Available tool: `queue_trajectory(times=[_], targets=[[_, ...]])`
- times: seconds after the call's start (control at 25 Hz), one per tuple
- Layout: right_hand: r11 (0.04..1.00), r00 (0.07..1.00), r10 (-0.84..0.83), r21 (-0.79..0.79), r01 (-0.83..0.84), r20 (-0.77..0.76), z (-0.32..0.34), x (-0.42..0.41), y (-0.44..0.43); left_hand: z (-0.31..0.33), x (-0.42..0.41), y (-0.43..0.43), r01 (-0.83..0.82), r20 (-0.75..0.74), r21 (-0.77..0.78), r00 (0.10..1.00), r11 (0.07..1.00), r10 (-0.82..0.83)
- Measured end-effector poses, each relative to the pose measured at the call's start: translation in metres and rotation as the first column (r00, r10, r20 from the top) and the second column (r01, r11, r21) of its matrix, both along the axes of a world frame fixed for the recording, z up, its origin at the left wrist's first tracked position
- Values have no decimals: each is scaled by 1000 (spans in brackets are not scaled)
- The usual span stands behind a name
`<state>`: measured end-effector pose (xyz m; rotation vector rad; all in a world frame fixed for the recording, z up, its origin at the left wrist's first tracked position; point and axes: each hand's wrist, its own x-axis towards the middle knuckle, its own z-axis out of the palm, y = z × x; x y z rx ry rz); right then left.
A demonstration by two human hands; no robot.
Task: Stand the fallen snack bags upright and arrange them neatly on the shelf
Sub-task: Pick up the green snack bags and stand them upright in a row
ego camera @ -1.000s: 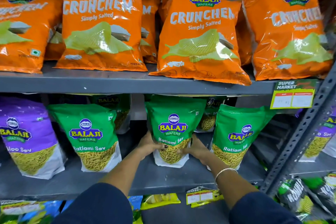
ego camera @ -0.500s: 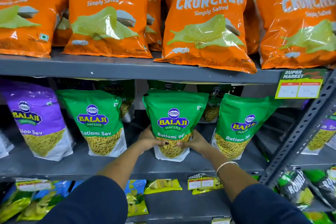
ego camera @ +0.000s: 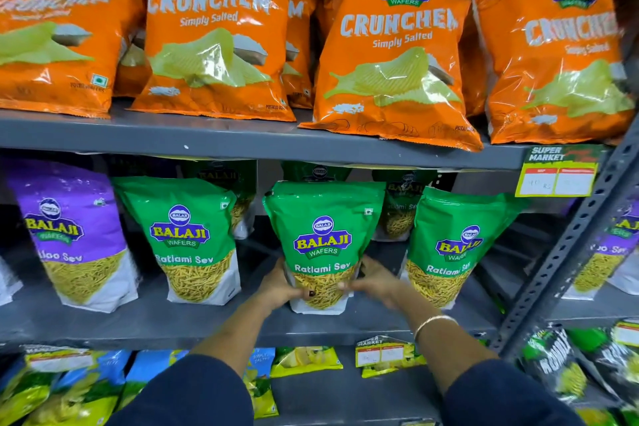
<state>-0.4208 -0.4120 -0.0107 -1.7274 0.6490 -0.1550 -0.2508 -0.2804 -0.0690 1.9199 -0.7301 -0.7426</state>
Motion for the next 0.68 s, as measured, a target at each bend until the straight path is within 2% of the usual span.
queue_trajectory(times=[0.12,0.24,0.28,0.36,0.4,0.44,0.48,0.52,0.56,0.6,0.64,0.68], targets=[[990,984,-140,-13,142,111,-30,1,0,1,-8,-5,-9,44,18,999,1000,8],[989,986,-136,-44,141,98,-38,5,-2,1,-10,-7,-28,50,18,998,999,27],[988,991,-128,-89,130,26,-41,7,-5,0,-11,-6,-31,54,15,998,999,30],[981,949,-87,-192,28,-303,-41,10,-13,1,-14,-3,-19,47,23,999,1000,18],[977,849,-21,-190,-94,-528,-34,10,-11,4,-15,0,-9,49,42,999,999,7],[970,707,81,-108,-218,-703,-31,12,-9,6,-15,5,-5,73,88,997,996,-2],[957,562,199,37,-287,-803,-25,15,-2,9,-13,12,-13,118,155,993,988,-5],[931,464,313,171,-323,-828,-21,23,7,11,-8,25,-50,179,221,984,974,10],[903,411,384,243,-354,-827,-15,34,22,15,0,45,-106,240,281,970,954,37],[884,405,421,268,-383,-812,-18,52,36,19,9,69,-175,269,344,960,922,82],[874,446,420,220,-433,-791,-17,65,54,23,20,92,-257,246,373,954,891,173],[868,543,373,76,-491,-753,-19,81,69,29,31,115,-337,213,369,938,866,274]])
